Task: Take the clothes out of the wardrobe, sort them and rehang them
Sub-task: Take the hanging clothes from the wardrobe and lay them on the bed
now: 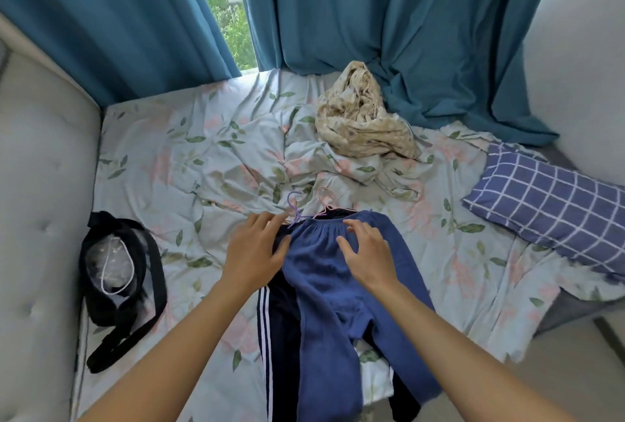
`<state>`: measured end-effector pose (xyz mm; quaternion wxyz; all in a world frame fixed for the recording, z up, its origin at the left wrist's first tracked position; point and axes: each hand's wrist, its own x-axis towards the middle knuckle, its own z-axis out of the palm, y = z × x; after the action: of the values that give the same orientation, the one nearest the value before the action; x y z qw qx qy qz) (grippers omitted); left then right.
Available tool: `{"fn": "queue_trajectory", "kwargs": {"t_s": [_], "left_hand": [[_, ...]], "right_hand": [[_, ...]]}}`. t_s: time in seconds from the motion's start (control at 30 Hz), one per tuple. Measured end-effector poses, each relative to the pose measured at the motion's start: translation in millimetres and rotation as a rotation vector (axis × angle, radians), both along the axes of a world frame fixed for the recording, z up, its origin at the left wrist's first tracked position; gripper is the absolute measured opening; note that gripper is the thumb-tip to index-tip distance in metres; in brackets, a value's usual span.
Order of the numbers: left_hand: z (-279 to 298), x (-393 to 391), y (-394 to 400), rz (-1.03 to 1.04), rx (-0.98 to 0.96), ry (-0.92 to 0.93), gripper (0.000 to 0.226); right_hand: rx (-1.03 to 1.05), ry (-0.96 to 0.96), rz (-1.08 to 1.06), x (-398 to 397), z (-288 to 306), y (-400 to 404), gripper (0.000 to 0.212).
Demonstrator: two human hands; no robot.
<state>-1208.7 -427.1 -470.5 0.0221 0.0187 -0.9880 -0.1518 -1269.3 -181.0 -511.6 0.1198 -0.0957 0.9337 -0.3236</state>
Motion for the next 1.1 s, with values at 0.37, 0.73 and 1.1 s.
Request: {"fn": "queue_trajectory", "kwargs": {"t_s": [0.37, 0.73, 1.1], "left_hand": [[122.2, 88.0, 12.2, -0.388, 0.003, 0.139, 0.055], [167.0, 209.5, 129.5, -0.900, -0.024, 0.152, 0.063], [180.5, 380.8, 324.2, -1.352, 0.054, 0.194, 0.061]], "right_hand": [[0.146, 0.229, -0.239, 186.6, 137.1, 30.0, 0.052], [0.273, 0.258, -0.702, 418.3, 193.6, 109.7, 0.061], [0.401, 0.195, -1.220, 682.0, 208.2, 201.5, 0.064]]}}
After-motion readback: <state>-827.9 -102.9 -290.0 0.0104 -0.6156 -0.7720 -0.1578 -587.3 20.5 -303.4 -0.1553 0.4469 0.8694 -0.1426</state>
